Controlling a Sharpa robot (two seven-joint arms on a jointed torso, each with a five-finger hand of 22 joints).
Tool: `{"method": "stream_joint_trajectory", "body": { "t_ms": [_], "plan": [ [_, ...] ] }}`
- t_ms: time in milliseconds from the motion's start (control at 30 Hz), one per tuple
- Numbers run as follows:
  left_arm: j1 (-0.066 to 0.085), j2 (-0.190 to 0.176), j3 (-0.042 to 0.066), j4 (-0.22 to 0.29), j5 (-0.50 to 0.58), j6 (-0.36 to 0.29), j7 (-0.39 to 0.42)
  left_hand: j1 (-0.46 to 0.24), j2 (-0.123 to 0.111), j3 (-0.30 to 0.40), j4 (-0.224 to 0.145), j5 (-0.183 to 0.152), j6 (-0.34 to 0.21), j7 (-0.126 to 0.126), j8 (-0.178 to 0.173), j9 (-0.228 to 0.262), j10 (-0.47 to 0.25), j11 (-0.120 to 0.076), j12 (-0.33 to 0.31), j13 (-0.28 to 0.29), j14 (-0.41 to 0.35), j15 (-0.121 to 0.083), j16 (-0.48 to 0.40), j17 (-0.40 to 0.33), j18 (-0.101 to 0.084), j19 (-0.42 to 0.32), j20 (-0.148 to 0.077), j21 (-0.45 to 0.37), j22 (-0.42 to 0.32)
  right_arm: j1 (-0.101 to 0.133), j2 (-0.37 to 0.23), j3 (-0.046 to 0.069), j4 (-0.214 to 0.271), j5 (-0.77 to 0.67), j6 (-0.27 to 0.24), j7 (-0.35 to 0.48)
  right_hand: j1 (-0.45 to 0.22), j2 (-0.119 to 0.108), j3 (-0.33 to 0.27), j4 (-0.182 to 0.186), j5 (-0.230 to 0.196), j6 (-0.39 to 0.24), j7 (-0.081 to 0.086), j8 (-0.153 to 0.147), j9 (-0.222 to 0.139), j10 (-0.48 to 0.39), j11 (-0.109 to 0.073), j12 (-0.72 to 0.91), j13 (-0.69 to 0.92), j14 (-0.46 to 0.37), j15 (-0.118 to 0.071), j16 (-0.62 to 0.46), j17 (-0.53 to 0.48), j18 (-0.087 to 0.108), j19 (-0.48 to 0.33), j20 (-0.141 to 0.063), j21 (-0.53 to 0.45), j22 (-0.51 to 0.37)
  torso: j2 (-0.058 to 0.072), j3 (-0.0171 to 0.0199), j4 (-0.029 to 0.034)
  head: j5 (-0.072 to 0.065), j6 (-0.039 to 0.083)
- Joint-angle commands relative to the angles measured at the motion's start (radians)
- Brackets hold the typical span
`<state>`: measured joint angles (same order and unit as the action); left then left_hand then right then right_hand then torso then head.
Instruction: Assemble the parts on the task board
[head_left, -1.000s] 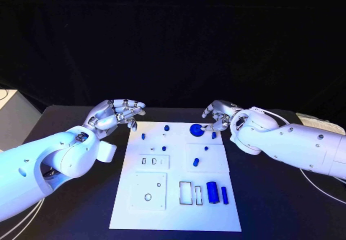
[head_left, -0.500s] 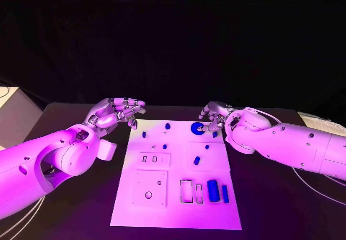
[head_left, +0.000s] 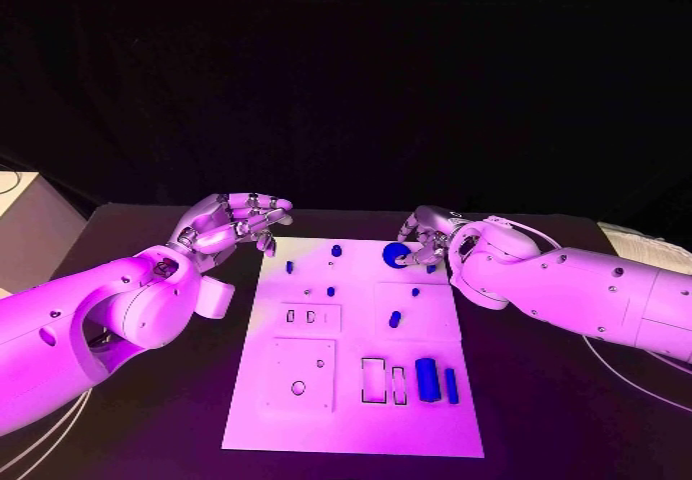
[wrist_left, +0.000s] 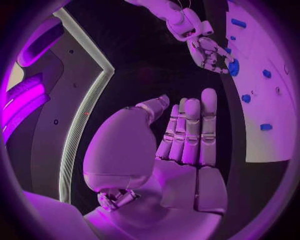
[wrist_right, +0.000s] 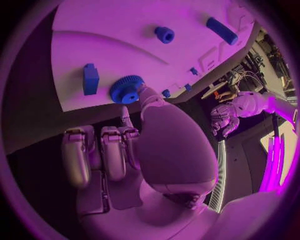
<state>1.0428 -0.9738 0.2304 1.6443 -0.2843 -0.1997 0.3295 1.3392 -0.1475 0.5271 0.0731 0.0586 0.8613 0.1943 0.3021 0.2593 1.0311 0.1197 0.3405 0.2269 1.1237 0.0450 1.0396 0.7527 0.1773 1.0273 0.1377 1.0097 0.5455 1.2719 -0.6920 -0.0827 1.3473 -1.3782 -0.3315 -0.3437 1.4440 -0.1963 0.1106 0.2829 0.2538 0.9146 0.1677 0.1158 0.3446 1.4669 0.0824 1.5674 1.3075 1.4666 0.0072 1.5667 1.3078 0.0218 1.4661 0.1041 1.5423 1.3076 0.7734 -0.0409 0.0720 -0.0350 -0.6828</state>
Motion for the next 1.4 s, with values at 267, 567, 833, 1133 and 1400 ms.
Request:
{"method": "stream_joint_trajectory", "body": {
  "t_ms": [267,567,833,1133,1400],
  "plan": [
    [0.000,-0.001,0.001,0.004,-0.004,0.016,0.004,0.001,0.001,0.003,-0.003,-0.001,-0.009,0.001,0.004,0.001,-0.004,0.001,0.006,0.001,-0.001,0.001,0.003,0.001,0.007,-0.008,0.002,0.005,0.001,-0.005,0.007,-0.002,-0.008,-0.008,0.025,-0.003,0.012,0.009,0.016,0.000,0.013,0.013,0.001,0.007,0.002,0.104,0.003,0.003,0.263,0.104,0.004,0.004,0.263,-0.014,0.091,0.008,0.005,0.233,0.000,-0.0003,-0.0004,0.003,-0.003],
    [0.000,-0.002,0.001,0.005,-0.004,0.017,0.003,0.001,0.001,0.003,-0.004,-0.001,-0.009,0.001,0.005,0.001,-0.005,0.001,0.007,0.001,-0.001,0.001,0.004,0.001,0.007,-0.009,0.002,0.006,0.001,-0.006,0.015,-0.004,-0.027,-0.004,0.026,0.003,0.015,0.024,0.037,0.001,0.028,0.020,-0.001,0.012,0.003,0.104,0.002,0.003,0.263,0.104,0.002,0.004,0.263,-0.015,0.092,0.006,0.007,0.236,0.001,0.0002,0.0003,0.005,-0.006],
    [0.000,-0.003,0.001,0.004,-0.004,0.018,0.002,0.002,0.001,0.004,-0.004,-0.001,-0.010,0.002,0.007,0.002,-0.006,0.002,0.009,0.002,-0.001,0.001,0.005,0.001,0.008,-0.010,0.002,0.009,0.003,-0.006,0.017,-0.004,-0.028,0.006,0.024,0.011,0.002,0.050,0.117,-0.001,0.101,0.050,-0.009,0.025,0.001,0.104,-0.006,0.003,0.263,0.104,-0.005,0.004,0.263,-0.015,0.092,0.001,0.008,0.237,0.000,0.0002,-0.0008,0.007,-0.006],
    [0.000,-0.003,0.001,0.004,-0.004,0.018,0.002,0.002,0.001,0.004,-0.004,-0.001,-0.010,0.002,0.007,0.002,-0.006,0.002,0.009,0.002,-0.001,0.001,0.005,0.001,0.008,-0.010,0.002,0.009,0.003,-0.008,0.014,-0.005,-0.011,-0.044,-0.030,0.026,0.003,0.041,0.248,-0.030,0.048,0.107,-0.033,0.057,0.010,0.104,-0.028,0.003,0.263,0.104,-0.026,0.004,0.263,-0.017,0.097,-0.017,0.015,0.247,-0.001,0.0006,-0.0014,0.005,-0.007],
    [0.000,-0.003,0.001,0.004,-0.005,0.019,0.002,0.003,0.001,0.005,-0.005,-0.001,-0.011,0.002,0.008,0.003,-0.007,0.002,0.011,0.002,-0.001,0.002,0.005,0.000,0.008,-0.011,0.002,0.010,0.003,-0.014,0.008,-0.005,0.032,-0.169,-0.123,0.037,-0.019,0.032,0.277,-0.040,0.042,0.120,-0.041,0.070,0.017,0.104,-0.035,0.003,0.263,0.104,-0.033,0.004,0.263,-0.022,0.105,-0.025,0.029,0.263,-0.001,-0.0002,-0.0002,0.002,-0.002]
  ]
}}
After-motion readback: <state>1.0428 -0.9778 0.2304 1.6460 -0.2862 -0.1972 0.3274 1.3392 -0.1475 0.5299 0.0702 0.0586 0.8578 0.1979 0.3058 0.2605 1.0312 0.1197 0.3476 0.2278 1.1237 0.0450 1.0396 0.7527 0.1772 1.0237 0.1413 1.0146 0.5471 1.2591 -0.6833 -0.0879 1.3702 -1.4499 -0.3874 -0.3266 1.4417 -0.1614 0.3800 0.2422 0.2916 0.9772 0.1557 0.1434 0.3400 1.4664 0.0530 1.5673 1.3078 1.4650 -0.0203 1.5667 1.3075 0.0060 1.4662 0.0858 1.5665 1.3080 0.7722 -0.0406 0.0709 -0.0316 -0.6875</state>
